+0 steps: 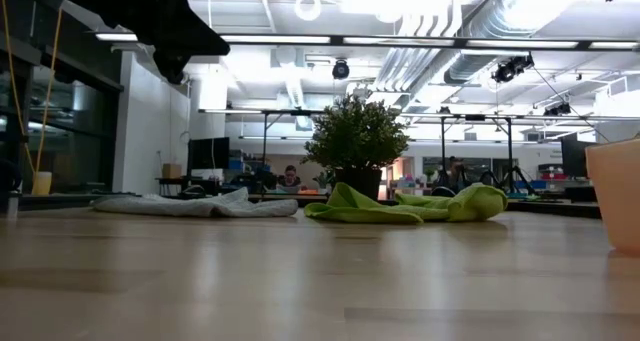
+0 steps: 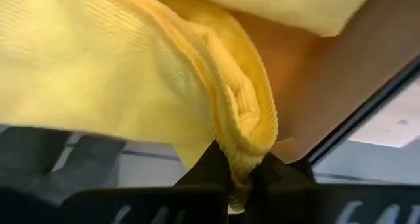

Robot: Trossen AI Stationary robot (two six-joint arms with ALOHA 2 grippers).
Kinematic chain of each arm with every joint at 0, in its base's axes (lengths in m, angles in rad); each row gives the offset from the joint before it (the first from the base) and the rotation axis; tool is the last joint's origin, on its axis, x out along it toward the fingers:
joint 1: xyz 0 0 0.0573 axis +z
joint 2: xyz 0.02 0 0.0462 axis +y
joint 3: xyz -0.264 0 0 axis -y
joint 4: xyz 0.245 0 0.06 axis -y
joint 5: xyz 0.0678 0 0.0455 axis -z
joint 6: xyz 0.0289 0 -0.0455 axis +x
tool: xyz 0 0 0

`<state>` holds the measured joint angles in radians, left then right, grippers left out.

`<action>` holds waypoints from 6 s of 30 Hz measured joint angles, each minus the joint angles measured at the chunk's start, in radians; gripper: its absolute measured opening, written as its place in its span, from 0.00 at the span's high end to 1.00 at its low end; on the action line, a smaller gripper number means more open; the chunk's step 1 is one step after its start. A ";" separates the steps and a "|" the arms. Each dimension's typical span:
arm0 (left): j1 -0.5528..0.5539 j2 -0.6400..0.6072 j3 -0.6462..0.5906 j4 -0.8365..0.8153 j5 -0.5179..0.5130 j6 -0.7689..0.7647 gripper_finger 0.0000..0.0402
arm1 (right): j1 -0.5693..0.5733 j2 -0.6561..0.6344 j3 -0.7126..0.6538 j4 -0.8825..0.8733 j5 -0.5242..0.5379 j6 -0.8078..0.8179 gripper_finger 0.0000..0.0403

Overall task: Fold microfiber towels
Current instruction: Put the folded yellow microfiber towel into the orange bin

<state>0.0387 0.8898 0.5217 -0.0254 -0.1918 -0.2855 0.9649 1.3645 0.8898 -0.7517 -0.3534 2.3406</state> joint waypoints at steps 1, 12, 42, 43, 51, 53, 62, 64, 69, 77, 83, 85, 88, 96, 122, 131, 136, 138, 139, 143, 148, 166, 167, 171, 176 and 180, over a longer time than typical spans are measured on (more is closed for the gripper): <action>0.000 0.000 0.000 0.000 -0.003 0.000 1.00 | 0.000 0.007 0.000 -0.012 -0.005 0.001 1.00; 0.000 0.000 0.000 0.000 -0.004 0.000 1.00 | 0.000 0.046 0.000 -0.042 -0.129 0.011 1.00; 0.000 0.000 0.000 0.000 -0.002 0.000 1.00 | 0.000 0.079 0.001 -0.153 -0.168 0.008 0.59; 0.000 0.000 0.000 0.000 -0.002 0.000 1.00 | 0.000 0.072 0.011 -0.169 -0.153 0.004 0.59; 0.000 0.000 0.000 -0.001 -0.002 0.000 1.00 | 0.000 0.060 0.208 -0.392 0.072 -0.074 0.58; 0.000 0.000 0.000 -0.001 -0.003 0.000 1.00 | -0.004 0.061 0.214 -0.307 0.102 -0.162 0.60; 0.000 0.000 0.000 -0.001 -0.004 0.000 1.00 | -0.023 0.129 0.141 -0.185 -0.017 -0.595 0.97; 0.000 0.000 0.000 -0.001 -0.004 0.000 1.00 | -0.041 0.147 0.141 -0.221 -0.049 -0.732 0.96; 0.000 0.000 0.000 -0.004 -0.003 0.000 1.00 | -0.060 0.190 0.141 -0.298 -0.124 -0.972 0.99; 0.000 0.000 0.000 -0.009 -0.003 0.000 1.00 | -0.044 0.294 0.141 -0.295 -0.203 -1.135 1.00; 0.000 0.000 0.000 -0.009 -0.003 0.000 1.00 | -0.044 0.354 0.141 -0.279 -0.245 -1.204 1.00; 0.000 0.000 0.000 -0.009 -0.003 0.000 1.00 | -0.043 0.371 0.141 -0.258 -0.238 -1.231 1.00; 0.000 0.000 0.000 -0.008 -0.003 0.000 1.00 | -0.043 0.400 0.141 -0.235 -0.211 -1.269 1.00; 0.000 0.000 0.000 -0.008 -0.004 0.000 1.00 | -0.048 0.426 0.142 -0.231 -0.130 -1.264 1.00; -0.107 0.323 0.016 0.182 0.291 -0.013 1.00 | -0.197 0.242 0.153 0.016 0.027 -1.251 1.00; -0.221 0.853 0.344 0.214 0.247 0.175 1.00 | -0.197 0.173 0.155 0.024 0.085 -1.251 1.00; -0.235 1.045 0.544 0.222 0.224 0.189 1.00 | -0.187 0.173 0.155 0.038 0.085 -1.296 1.00; -0.239 1.101 0.607 0.240 0.225 0.202 1.00 | -0.185 0.172 0.155 0.041 0.089 -1.302 1.00; -0.240 1.127 0.636 0.256 0.226 0.203 1.00 | -0.185 0.172 0.155 0.041 0.090 -1.302 1.00; -0.244 1.223 0.725 0.304 0.229 0.195 1.00 | -0.185 0.172 0.155 0.052 0.106 -1.293 1.00; -0.244 1.312 0.795 0.404 0.233 0.158 1.00 | -0.185 0.173 0.155 0.075 0.116 -1.314 1.00; -0.251 1.423 0.876 0.518 0.296 0.164 1.00 | -0.177 0.364 0.156 0.140 0.069 -1.346 1.00; -0.251 1.422 0.877 0.533 0.302 0.174 1.00 | -0.177 0.365 0.156 0.137 0.070 -1.345 1.00; -0.251 1.422 0.877 0.546 0.308 0.201 1.00 | -0.177 0.388 0.156 0.143 0.076 -1.344 1.00; -0.251 1.422 0.877 0.546 0.307 0.203 1.00 | -0.181 0.457 0.156 0.195 0.067 -1.350 1.00; -0.251 1.422 0.877 0.544 0.306 0.202 1.00 | -0.199 0.476 0.158 0.274 0.093 -1.326 1.00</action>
<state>-0.2123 2.3119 1.3986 0.5185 0.1146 -0.0834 0.7663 1.8404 1.0473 -0.4781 -0.2603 1.0149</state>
